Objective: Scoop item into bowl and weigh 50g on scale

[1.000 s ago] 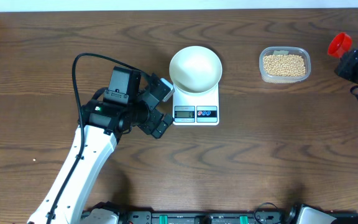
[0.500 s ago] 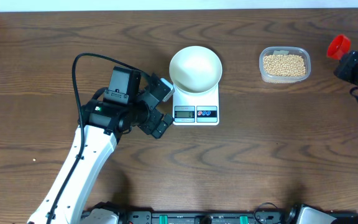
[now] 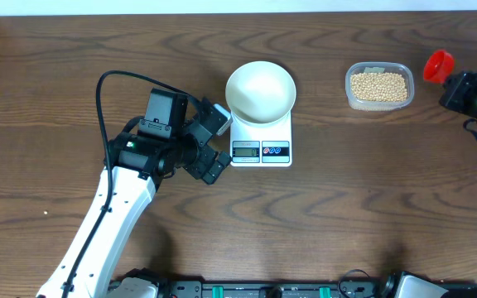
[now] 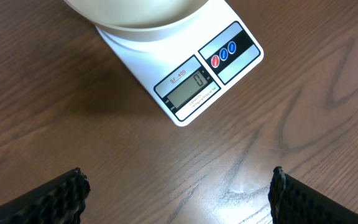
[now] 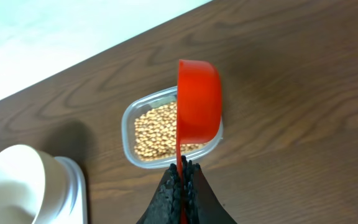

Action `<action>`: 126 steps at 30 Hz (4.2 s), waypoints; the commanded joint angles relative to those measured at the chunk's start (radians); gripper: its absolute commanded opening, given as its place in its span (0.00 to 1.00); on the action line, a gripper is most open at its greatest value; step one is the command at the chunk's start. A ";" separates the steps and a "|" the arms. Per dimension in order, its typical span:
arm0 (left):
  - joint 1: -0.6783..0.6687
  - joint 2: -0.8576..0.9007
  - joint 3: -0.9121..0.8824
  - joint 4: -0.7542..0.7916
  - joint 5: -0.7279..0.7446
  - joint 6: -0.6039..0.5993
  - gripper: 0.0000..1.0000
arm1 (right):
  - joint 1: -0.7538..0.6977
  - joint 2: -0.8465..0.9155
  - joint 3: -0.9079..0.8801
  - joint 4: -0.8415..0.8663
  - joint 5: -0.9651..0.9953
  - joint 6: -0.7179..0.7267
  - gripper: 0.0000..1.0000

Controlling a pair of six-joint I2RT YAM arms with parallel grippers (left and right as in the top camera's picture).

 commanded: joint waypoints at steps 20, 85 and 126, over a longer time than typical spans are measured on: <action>-0.002 0.004 0.010 0.000 -0.010 -0.009 0.95 | 0.185 0.300 0.385 -0.383 0.129 -0.217 0.01; -0.002 0.004 0.009 0.000 -0.010 -0.009 0.95 | 0.220 0.677 0.383 -0.320 0.089 -0.085 0.01; -0.002 0.004 0.009 0.000 -0.010 -0.009 0.95 | -0.052 0.708 0.384 -0.343 -0.431 -0.069 0.01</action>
